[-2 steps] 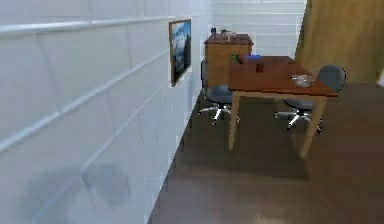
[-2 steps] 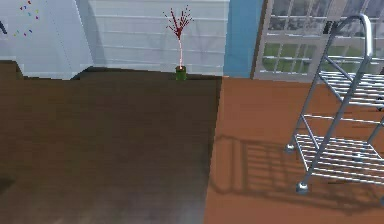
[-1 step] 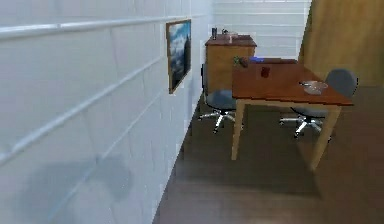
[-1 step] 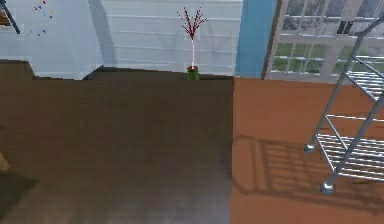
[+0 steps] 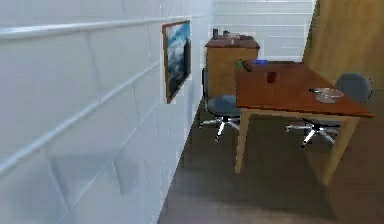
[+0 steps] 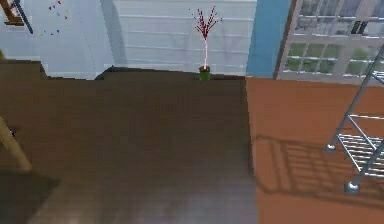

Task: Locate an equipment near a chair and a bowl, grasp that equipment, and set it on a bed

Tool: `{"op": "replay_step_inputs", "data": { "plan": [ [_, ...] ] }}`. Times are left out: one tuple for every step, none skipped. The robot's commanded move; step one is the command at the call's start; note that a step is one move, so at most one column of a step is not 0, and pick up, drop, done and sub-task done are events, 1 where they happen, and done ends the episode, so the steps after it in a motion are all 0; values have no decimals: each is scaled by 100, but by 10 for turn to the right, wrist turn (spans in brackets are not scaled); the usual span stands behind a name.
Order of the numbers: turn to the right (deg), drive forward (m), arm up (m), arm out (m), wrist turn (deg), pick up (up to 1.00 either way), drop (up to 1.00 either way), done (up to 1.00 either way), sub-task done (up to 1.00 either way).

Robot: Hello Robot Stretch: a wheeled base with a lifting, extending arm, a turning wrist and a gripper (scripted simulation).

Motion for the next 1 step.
{"op": "replay_step_inputs", "data": {
  "plan": [
    [450,0,0,0,0,0,0,0,0]
  ]
}}
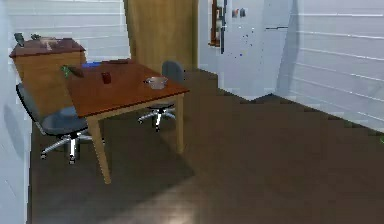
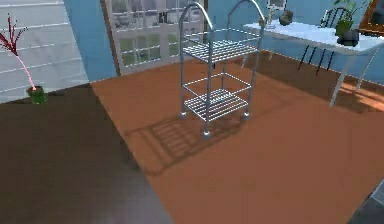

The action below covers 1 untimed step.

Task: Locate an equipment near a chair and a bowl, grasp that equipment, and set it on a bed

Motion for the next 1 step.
{"op": "replay_step_inputs", "data": {
  "plan": [
    [450,0,0,0,0,0,0,0,0]
  ]
}}
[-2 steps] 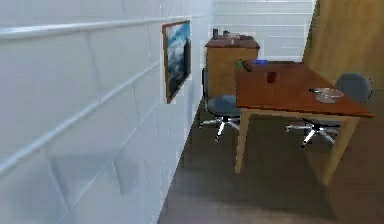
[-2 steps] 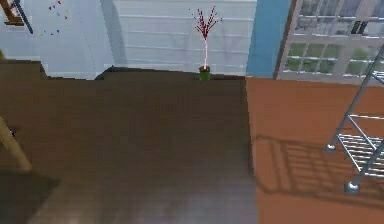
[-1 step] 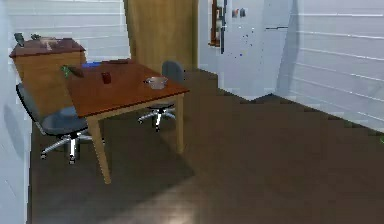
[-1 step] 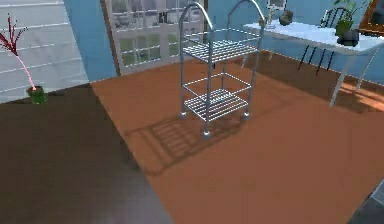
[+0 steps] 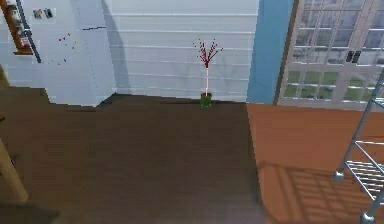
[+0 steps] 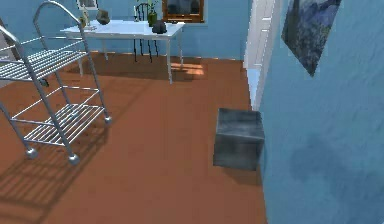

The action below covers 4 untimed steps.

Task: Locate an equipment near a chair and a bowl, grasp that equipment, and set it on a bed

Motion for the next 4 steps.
{"op": "replay_step_inputs", "data": {
  "plan": [
    [90,0,0,0,0,0,0,0,0],
    [0,5,0,0,0,0,0,0,0],
    [-450,0,0,0,0,0,0,0,0],
    [-360,0,0,0,0,0,0,0,0]
  ]
}}
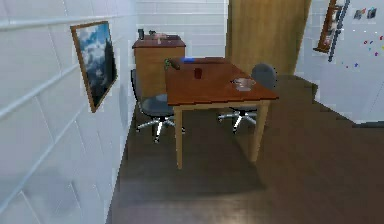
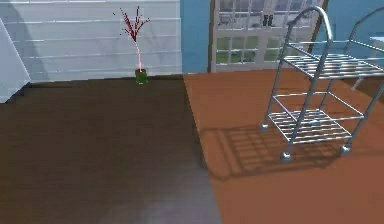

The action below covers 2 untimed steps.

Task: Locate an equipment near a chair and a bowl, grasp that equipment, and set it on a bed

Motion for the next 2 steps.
{"op": "replay_step_inputs", "data": {
  "plan": [
    [0,100,0,0,0,0,0,0,0],
    [-90,0,0,0,0,0,0,0,0]
  ]
}}
